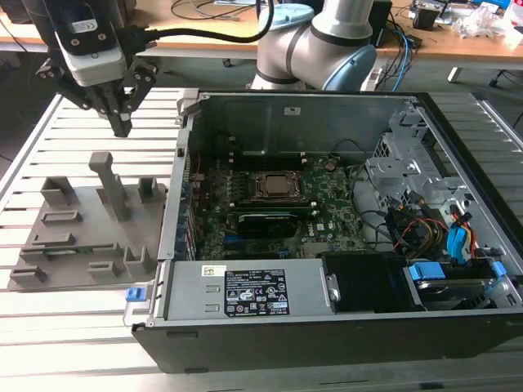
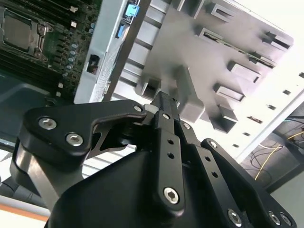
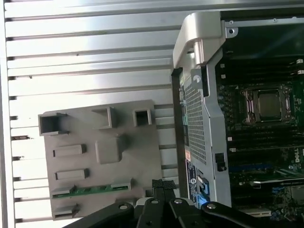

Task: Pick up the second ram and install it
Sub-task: 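Reach for the second ram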

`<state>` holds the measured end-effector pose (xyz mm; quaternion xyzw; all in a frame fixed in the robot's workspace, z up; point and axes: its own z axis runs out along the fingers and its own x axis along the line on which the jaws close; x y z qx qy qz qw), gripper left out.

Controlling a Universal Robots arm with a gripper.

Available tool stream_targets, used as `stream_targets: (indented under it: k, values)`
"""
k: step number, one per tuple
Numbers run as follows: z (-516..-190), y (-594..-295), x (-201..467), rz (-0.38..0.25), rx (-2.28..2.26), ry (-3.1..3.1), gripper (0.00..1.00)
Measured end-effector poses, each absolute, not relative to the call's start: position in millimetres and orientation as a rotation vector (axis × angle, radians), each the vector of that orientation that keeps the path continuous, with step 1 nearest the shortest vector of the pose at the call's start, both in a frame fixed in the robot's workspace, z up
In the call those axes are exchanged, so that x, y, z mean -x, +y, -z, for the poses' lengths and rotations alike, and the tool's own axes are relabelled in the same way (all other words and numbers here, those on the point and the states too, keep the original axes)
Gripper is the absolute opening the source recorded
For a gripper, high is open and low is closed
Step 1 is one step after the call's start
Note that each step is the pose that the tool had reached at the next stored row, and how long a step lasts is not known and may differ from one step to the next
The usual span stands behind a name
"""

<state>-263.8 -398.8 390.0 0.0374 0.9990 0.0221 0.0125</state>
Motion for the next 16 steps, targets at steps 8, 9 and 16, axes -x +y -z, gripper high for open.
stream_targets:
  k: [8,9,16]
  values:
    - [-389,-399,286,-0.069,-0.117,3.114,0.11]
    - [-389,-399,287,-0.069,-0.117,3.114,0.11]
    - [-388,-399,311,-0.069,-0.117,3.114,0.11]
